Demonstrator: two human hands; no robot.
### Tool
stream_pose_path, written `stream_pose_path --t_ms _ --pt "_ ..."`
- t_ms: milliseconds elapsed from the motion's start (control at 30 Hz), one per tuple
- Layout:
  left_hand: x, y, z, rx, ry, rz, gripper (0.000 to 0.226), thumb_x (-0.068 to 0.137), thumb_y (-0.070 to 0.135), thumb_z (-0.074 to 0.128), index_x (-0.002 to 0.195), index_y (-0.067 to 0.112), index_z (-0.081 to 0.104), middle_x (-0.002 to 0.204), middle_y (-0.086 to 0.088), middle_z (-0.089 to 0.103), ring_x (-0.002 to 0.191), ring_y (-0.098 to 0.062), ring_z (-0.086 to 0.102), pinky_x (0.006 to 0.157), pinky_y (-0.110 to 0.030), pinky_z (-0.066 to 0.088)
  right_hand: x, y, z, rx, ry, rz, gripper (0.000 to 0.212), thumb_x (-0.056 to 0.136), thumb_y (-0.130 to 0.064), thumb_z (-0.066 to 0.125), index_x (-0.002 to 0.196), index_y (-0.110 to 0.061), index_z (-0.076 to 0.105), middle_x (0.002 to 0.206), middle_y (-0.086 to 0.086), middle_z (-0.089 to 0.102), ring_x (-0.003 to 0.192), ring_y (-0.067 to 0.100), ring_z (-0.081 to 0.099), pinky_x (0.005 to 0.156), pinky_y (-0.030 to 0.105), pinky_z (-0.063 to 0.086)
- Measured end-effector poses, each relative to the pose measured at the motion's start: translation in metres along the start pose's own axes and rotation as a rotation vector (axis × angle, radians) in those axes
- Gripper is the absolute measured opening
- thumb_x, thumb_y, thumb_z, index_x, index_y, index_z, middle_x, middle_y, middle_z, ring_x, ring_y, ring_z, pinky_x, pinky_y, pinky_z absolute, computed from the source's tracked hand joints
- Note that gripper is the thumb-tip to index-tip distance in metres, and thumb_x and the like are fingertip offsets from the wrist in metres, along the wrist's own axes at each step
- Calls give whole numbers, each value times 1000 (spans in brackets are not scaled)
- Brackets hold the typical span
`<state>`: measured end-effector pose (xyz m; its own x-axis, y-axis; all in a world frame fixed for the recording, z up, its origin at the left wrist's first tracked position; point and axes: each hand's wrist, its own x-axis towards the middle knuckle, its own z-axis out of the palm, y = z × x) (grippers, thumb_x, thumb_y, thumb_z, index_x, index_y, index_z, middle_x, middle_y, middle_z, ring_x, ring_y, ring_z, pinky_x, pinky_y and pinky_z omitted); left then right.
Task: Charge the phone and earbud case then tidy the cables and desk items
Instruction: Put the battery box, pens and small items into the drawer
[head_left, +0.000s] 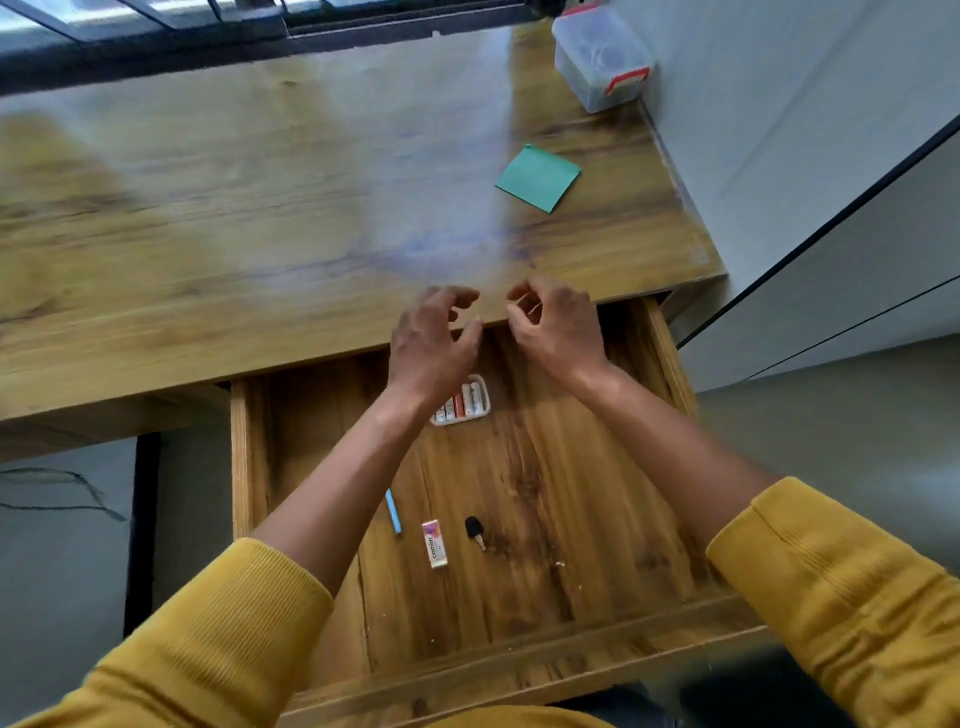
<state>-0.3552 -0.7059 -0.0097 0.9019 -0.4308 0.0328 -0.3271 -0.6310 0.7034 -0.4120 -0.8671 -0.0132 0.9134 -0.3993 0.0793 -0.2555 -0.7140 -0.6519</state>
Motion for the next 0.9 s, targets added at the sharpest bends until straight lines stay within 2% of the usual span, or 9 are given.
stream_pose_path --t_ms 133,200,300,433,633,900 --pt "44 8 12 29 28 -27 34 101 31 69 133 23 69 131 4 69 107 -6 63 90 -21 39 50 10 -11 -42 28 82 25 98 -24 68 120 -12 69 109 5 74 96 20 71 88 36 60" --pt "66 12 19 42 39 -43 35 101 33 67 134 24 69 131 4 69 107 -8 64 93 -23 40 75 17 -15 -70 25 104 30 98 -25 68 125 -12 67 118 6 70 102 21 69 91 37 58" --pt "105 17 28 72 66 -44 38 101 36 65 138 23 67 136 1 69 118 -17 65 104 -34 45 113 29 -19 -119 29 125 41 95 -24 68 134 -12 62 132 11 62 119 27 61 100 36 50" --pt "157 23 40 122 53 -71 48 101 36 63 147 19 60 145 -2 64 132 -27 56 113 -38 40 160 48 -23 -220 3 138 50 92 -26 69 140 -14 57 143 13 54 130 33 51 105 36 42" --pt "198 27 59 144 -1 -105 54 99 22 55 153 18 52 147 -8 63 139 -33 48 112 -40 40 187 68 -16 -313 -76 46 31 94 -27 68 124 -19 71 135 11 61 128 33 52 104 37 45" --pt "206 28 72 143 -82 -131 57 94 19 57 151 22 51 148 -4 58 139 -32 42 112 -35 35 181 78 -9 -329 -10 -12 27 94 -26 66 119 -20 71 130 9 62 123 31 53 95 39 48"
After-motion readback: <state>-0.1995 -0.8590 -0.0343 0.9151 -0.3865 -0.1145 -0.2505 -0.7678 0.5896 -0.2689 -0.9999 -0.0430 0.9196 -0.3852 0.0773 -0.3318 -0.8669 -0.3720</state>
